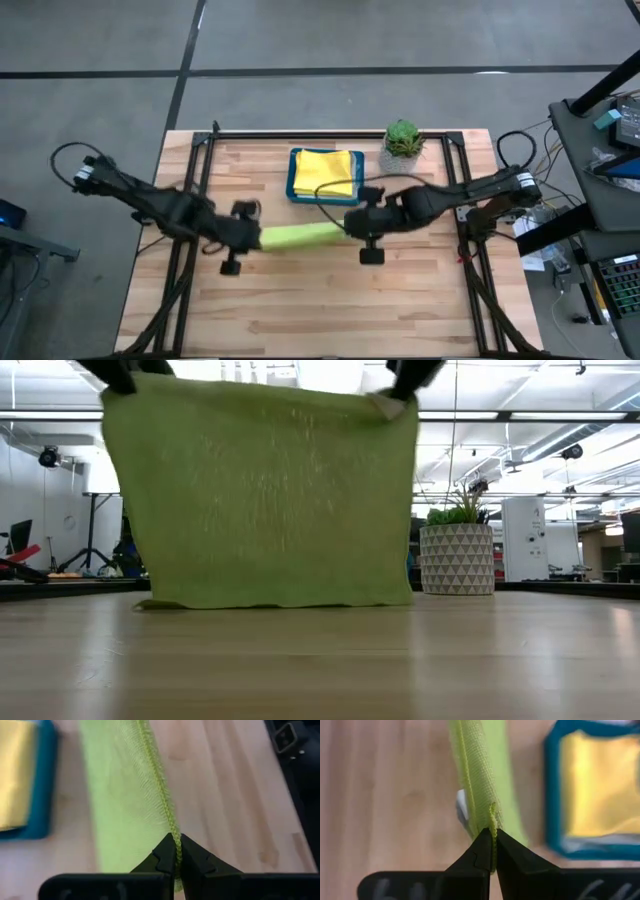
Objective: Fold microfiber towels
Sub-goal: Fold the green microfiber cloth
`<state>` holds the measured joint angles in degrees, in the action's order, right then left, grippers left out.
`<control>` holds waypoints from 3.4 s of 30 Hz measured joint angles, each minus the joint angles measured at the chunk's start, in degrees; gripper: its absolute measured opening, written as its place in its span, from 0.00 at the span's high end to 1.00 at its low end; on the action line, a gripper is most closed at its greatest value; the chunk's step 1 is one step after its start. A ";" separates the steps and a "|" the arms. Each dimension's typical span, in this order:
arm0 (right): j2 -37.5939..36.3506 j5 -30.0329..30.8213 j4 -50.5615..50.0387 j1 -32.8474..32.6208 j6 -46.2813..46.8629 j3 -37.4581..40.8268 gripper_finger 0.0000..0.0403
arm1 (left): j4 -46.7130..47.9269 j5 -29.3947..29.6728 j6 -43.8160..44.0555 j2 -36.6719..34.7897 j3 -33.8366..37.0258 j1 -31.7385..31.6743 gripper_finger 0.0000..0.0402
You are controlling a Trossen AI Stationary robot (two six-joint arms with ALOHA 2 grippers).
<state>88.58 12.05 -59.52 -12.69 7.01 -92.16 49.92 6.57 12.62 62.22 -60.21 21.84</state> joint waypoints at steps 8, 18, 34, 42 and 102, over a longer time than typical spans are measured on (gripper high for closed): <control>2.27 -10.42 9.44 -8.28 13.81 11.61 0.98 | -15.40 -2.69 7.38 14.06 2.11 9.24 1.00; 3.06 -22.16 31.55 -14.52 28.14 25.03 0.94 | -35.89 -14.82 12.17 30.86 1.95 13.37 1.00; 3.04 -18.72 38.99 -12.43 25.59 31.48 0.82 | -32.45 -16.57 9.53 31.77 2.44 11.35 1.00; 3.43 -18.60 50.35 -12.58 22.74 35.98 0.66 | -32.38 -16.17 9.55 31.64 2.50 11.24 1.00; 13.11 -4.46 15.09 -8.06 4.30 16.56 0.98 | -12.69 -10.99 -1.17 29.35 2.54 -3.08 1.00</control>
<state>101.69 7.60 -44.43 -20.75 11.31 -75.61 37.23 -4.42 11.45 91.57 -57.67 18.76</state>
